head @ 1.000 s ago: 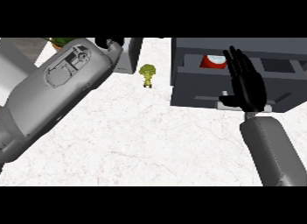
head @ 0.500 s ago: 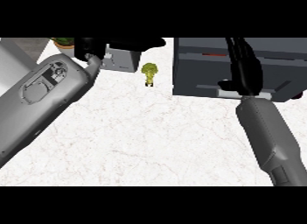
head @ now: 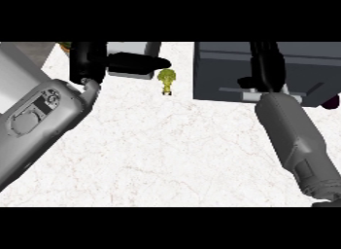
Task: Pick up the can, place it into the drawer and close the drawer
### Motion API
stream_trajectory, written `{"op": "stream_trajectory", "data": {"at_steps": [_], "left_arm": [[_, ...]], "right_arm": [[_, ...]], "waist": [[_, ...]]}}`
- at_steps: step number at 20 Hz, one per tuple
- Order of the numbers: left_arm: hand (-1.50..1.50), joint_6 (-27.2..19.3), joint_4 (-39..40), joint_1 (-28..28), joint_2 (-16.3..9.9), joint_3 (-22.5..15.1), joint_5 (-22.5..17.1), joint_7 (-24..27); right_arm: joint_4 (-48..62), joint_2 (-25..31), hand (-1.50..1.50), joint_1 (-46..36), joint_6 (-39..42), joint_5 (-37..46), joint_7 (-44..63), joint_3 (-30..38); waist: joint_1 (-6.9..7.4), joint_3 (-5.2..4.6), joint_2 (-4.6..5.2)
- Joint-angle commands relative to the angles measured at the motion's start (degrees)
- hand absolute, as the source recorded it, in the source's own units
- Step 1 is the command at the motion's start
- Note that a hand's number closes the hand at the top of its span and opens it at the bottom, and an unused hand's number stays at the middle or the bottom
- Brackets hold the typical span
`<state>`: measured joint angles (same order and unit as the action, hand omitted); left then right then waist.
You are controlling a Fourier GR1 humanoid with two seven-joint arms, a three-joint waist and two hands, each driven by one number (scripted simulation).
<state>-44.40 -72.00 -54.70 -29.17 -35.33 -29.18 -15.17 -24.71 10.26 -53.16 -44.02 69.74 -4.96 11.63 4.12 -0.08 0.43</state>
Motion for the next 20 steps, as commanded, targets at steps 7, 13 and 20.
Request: {"op": "stream_trajectory", "data": {"at_steps": [7,13,20], "left_arm": [[-1.5,0.14,-3.27,2.69,-0.07,0.6,1.97,-0.54],[-1.5,0.34,-7.87,6.65,-1.62,0.74,2.42,-0.07],[-1.5,0.86,-7.83,8.88,-1.79,1.31,2.94,1.64]], "right_arm": [[9.4,1.65,-1.5,-11.61,1.79,-0.89,-0.19,2.75],[10.5,1.34,-1.5,-11.84,2.37,-3.78,-4.9,5.16],[8.01,-2.24,-1.5,-13.84,5.24,-14.2,-12.82,13.45]], "waist": [[0.98,0.24,1.42],[1.81,0.3,1.28],[1.48,0.39,1.22]]}}
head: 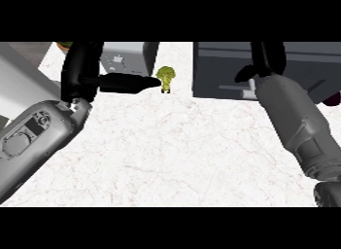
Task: Pick up the can, place it into the drawer and close the drawer
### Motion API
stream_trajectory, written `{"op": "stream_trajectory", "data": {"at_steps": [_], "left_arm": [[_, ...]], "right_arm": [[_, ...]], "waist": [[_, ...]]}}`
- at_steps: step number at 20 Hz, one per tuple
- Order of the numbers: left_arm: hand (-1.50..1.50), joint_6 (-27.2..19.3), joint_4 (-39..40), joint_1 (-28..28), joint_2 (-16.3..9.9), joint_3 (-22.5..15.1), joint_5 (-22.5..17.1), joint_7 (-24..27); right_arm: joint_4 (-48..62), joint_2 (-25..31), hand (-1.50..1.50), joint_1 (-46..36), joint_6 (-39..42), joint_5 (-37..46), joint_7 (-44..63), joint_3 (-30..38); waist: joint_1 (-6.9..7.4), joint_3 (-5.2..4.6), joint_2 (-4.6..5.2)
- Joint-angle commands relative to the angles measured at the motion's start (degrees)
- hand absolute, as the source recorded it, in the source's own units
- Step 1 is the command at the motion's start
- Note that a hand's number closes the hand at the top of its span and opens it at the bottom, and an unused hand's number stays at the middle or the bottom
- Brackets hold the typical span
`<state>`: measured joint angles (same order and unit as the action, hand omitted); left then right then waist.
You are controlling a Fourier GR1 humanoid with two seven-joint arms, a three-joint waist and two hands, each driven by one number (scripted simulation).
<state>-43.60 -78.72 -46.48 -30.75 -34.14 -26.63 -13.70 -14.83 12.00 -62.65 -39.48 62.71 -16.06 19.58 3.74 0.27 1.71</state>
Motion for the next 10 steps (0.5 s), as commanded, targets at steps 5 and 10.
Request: {"op": "stream_trajectory", "data": {"at_steps": [5,10], "left_arm": [[-1.5,-1.03,-0.84,3.7,0.42,0.84,0.91,1.86],[-1.5,-0.86,-3.35,4.43,-1.2,1.33,0.83,-0.48]], "right_arm": [[-3.66,-3.84,-1.5,-6.05,6.97,-14.2,-8.83,10.84],[-3.5,-6.74,-1.5,-5.5,11.61,-22.67,-11.15,17.71]], "waist": [[-0.05,-0.06,-0.6],[-0.32,-0.04,-1.11]]}}
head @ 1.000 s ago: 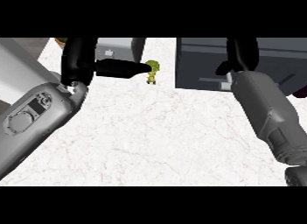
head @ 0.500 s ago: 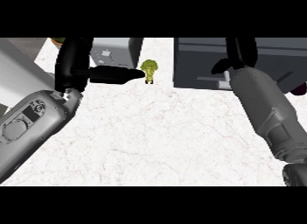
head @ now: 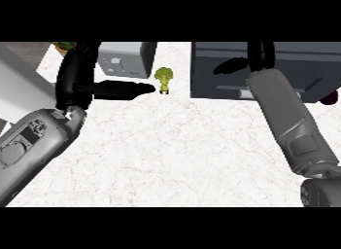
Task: Pick up the can, place it into the drawer and close the drawer
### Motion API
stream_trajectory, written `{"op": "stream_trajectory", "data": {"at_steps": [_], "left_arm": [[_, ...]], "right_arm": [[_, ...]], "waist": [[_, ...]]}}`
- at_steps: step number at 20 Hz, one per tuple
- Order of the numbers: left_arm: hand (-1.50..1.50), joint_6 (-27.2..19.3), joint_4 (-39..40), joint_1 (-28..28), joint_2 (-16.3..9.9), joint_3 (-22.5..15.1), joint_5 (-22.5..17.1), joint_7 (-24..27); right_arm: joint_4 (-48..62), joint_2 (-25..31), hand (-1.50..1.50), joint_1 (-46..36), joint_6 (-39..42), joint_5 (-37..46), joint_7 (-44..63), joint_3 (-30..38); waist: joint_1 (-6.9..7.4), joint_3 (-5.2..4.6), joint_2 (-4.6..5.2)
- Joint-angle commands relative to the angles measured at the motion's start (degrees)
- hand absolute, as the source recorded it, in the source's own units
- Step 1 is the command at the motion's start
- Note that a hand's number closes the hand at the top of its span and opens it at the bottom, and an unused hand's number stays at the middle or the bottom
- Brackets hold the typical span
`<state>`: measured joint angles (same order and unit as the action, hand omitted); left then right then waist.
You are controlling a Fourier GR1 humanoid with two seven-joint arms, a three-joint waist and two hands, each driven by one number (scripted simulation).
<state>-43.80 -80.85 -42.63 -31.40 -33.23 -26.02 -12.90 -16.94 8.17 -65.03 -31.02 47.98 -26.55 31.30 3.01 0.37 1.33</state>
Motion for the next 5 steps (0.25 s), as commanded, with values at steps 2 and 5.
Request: {"op": "stream_trajectory", "data": {"at_steps": [2,5], "left_arm": [[-1.5,-0.77,-3.47,3.71,-0.71,-0.05,0.96,-0.06],[-1.5,1.03,-0.09,3.3,0.75,2.34,0.54,1.3]], "right_arm": [[-1.43,-2.09,-1.5,-4.6,4.02,-8.55,-0.15,6.35],[-0.59,-3.51,-1.5,-4.02,2.27,-9.52,-2.17,6.93]], "waist": [[0.33,-0.26,-0.87],[-0.43,-0.31,-0.31]]}}
